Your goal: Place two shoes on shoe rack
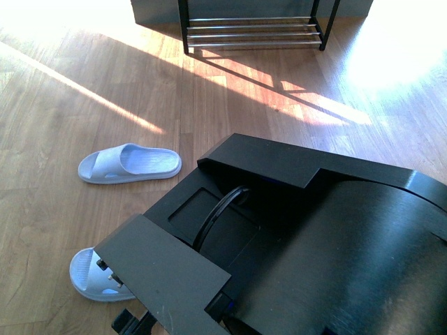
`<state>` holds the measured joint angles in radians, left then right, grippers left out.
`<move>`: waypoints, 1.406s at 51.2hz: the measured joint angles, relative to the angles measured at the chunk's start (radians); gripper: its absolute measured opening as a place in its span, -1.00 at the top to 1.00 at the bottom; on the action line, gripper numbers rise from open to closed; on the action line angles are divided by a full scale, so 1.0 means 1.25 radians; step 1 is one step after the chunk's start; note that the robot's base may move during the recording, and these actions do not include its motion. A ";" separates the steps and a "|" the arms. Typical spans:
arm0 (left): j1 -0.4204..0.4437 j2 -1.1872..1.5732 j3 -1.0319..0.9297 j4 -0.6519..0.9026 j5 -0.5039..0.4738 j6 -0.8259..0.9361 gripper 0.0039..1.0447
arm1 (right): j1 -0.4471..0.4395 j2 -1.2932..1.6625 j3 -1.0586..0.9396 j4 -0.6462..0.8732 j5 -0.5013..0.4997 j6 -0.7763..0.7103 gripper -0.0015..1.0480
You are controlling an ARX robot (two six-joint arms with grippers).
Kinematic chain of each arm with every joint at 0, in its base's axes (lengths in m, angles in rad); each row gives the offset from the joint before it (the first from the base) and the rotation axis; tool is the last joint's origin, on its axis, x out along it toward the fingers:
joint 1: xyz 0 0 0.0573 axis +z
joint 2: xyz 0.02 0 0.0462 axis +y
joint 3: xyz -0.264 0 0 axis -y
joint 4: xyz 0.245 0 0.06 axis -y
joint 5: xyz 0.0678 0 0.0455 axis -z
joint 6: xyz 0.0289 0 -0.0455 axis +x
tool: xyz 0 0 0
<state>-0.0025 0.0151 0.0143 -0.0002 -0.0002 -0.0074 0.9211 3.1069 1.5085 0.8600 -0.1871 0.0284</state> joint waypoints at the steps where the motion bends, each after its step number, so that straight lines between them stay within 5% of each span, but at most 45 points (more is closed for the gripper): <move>1: 0.000 0.000 0.000 0.000 0.000 0.000 -0.83 | 0.000 0.000 -0.001 0.002 -0.001 0.003 -0.84; 28: 0.000 0.000 0.000 0.000 0.000 0.000 -0.83 | 0.002 0.000 -0.002 -0.023 0.042 0.037 -0.81; 44: 0.000 0.000 0.000 0.000 0.000 0.000 -0.83 | 0.001 0.000 0.002 -0.039 0.132 0.002 -0.03; 49: 0.000 0.000 0.000 0.000 0.000 0.000 -0.83 | 0.016 -0.020 -0.011 -0.089 0.241 0.020 0.34; 63: 0.000 0.000 0.000 0.000 0.000 0.000 -0.83 | 0.032 -0.086 -0.055 -0.111 0.371 0.033 0.97; 72: 0.000 0.000 0.000 0.000 0.000 0.000 -0.83 | 0.038 -0.115 -0.099 -0.100 0.413 0.045 0.97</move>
<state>-0.0025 0.0151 0.0143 -0.0002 -0.0002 -0.0074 0.9684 2.9627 1.3846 0.7353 0.3294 0.0849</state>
